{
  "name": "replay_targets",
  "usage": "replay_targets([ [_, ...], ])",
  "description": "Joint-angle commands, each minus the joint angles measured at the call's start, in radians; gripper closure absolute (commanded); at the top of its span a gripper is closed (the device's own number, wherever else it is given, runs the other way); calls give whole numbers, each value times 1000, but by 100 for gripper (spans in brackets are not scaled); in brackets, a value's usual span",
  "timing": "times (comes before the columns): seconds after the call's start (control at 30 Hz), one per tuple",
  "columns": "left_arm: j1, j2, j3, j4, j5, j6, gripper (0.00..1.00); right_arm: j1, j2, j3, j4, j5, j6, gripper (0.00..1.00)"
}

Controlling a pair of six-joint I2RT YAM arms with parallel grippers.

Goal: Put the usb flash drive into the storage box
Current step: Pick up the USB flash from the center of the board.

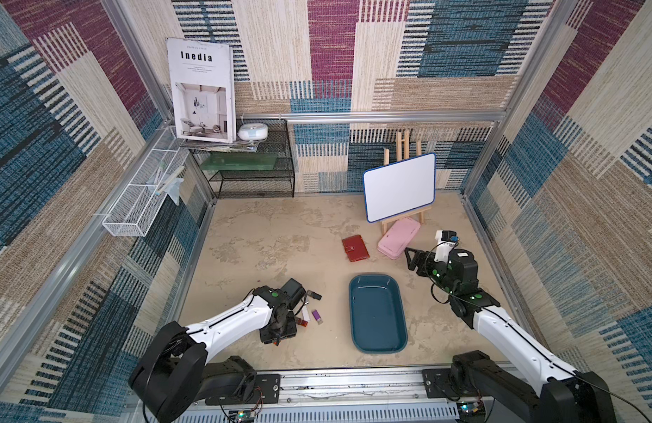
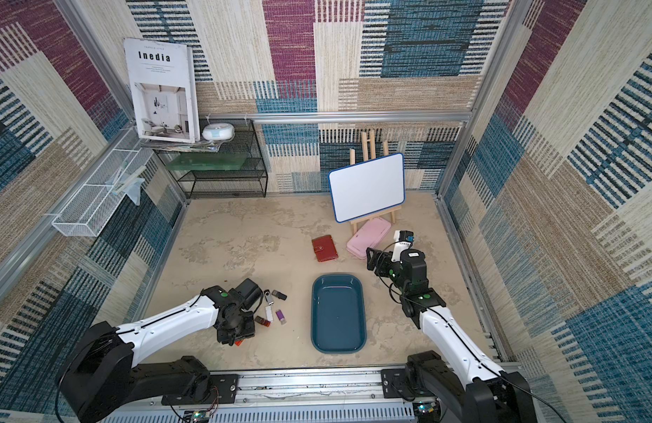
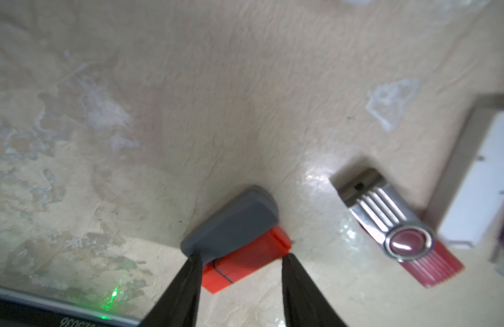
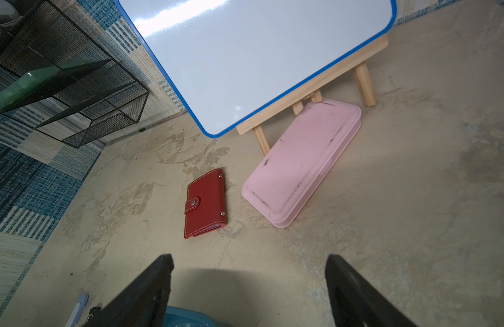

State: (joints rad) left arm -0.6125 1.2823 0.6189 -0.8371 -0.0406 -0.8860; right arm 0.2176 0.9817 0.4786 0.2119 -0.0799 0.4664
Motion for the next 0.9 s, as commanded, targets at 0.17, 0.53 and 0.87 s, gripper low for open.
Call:
replay_targets([
  [0.17, -53, 46, 2, 37, 9, -10, 51, 0, 5, 9, 5, 0, 7, 11],
  [0.53, -143, 94, 51, 35, -10, -50, 51, 0, 12, 14, 2, -1, 8, 11],
  [0.87, -191, 141, 84, 35, -18, -69, 51, 0, 13, 15, -3, 3, 8, 11],
])
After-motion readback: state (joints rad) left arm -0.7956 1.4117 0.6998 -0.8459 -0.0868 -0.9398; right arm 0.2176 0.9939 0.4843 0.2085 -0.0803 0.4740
